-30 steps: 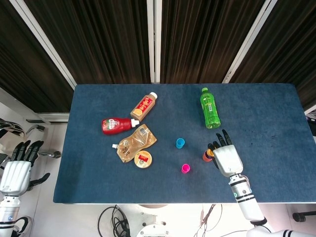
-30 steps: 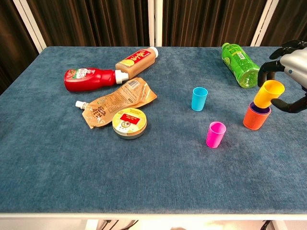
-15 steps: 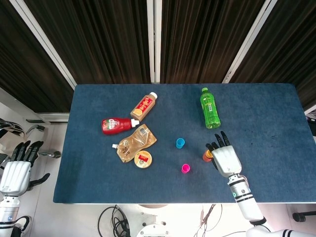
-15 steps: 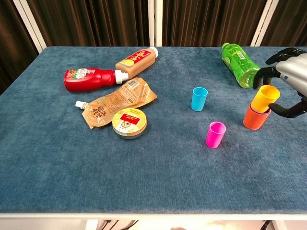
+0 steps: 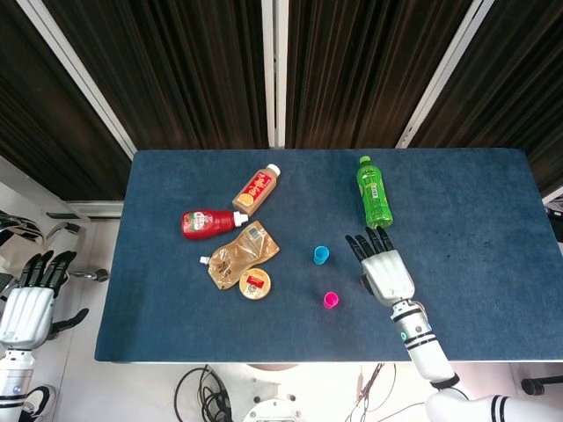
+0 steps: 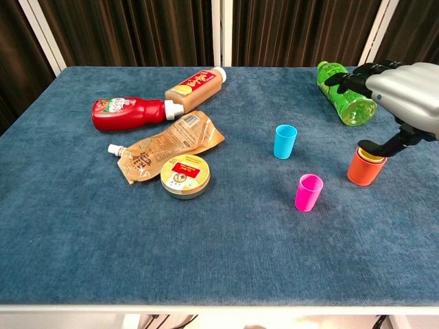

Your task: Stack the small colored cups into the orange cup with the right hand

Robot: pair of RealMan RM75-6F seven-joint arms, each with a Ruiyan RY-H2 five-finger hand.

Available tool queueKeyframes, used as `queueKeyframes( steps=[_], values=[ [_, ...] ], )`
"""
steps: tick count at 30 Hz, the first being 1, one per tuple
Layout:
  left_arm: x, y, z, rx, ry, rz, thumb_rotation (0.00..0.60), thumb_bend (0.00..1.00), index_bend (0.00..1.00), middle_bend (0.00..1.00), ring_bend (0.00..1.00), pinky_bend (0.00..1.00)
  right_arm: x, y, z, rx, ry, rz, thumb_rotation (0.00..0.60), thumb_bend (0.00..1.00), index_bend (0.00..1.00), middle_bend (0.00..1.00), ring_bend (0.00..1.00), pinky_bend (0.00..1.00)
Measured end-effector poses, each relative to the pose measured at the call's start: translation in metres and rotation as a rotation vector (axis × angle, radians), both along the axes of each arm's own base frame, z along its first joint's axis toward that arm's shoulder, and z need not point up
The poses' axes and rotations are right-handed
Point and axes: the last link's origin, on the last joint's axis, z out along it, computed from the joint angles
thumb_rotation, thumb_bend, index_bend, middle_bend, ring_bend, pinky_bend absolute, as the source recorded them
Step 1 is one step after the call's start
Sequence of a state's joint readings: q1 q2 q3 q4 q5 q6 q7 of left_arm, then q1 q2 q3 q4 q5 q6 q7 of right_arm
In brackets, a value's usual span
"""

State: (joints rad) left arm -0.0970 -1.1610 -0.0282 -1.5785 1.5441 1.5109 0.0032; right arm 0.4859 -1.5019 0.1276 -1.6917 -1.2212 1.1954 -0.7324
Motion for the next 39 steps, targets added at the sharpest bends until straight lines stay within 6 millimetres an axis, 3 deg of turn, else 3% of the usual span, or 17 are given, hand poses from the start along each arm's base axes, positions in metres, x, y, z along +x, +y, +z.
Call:
queueKeyframes(
  steps=[13, 27, 39],
  values=[
    [0.000, -0.005, 0.004, 0.005, 0.015, -0.004, 0.600, 0.13, 0.08, 0.10, 0.00, 0.06, 0.045, -0.037, -0.050, 0.083, 0.038, -0.034, 0.600, 0.27, 0.11, 0.20, 0.00, 0.00],
    [-0.003, -0.003, 0.006, 0.015, 0.010, 0.000, 0.600, 0.13, 0.08, 0.10, 0.00, 0.06, 0.051, -0.046, -0.074, 0.058, 0.058, -0.059, 0.600, 0.31, 0.27, 0.31, 0.04, 0.00],
    [-0.006, -0.008, 0.006, 0.005, 0.011, 0.011, 0.600, 0.14, 0.08, 0.10, 0.00, 0.06, 0.054, -0.049, -0.084, 0.053, 0.039, -0.051, 0.600, 0.33, 0.34, 0.36, 0.08, 0.00]
  ],
)
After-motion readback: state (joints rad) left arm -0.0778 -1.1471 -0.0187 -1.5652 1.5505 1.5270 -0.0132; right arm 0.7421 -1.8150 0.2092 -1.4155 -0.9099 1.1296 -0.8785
